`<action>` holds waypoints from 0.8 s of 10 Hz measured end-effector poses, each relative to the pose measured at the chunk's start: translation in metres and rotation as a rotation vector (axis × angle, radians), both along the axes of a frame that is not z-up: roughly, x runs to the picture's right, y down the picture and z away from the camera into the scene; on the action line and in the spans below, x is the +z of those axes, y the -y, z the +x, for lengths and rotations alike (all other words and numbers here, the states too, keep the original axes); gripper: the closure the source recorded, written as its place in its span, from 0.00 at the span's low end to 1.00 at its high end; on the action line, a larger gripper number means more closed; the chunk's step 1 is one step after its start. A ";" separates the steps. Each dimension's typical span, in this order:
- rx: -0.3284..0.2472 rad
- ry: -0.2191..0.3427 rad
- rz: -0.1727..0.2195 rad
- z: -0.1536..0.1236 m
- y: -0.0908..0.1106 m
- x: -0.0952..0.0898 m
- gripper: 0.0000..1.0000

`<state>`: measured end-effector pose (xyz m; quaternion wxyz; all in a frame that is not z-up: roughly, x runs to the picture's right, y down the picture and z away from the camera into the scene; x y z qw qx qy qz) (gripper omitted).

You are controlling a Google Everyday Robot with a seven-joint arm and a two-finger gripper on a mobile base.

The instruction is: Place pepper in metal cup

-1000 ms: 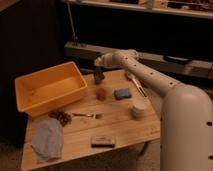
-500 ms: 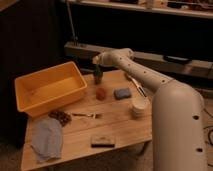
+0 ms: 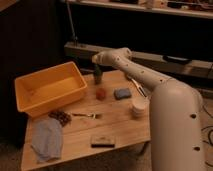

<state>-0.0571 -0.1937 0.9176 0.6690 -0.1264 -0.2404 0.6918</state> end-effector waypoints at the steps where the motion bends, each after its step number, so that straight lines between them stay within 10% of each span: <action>1: 0.004 0.003 0.005 -0.004 -0.001 0.005 1.00; 4: 0.008 -0.002 0.015 -0.004 -0.001 0.012 1.00; 8: 0.034 0.016 -0.066 0.001 0.013 0.032 1.00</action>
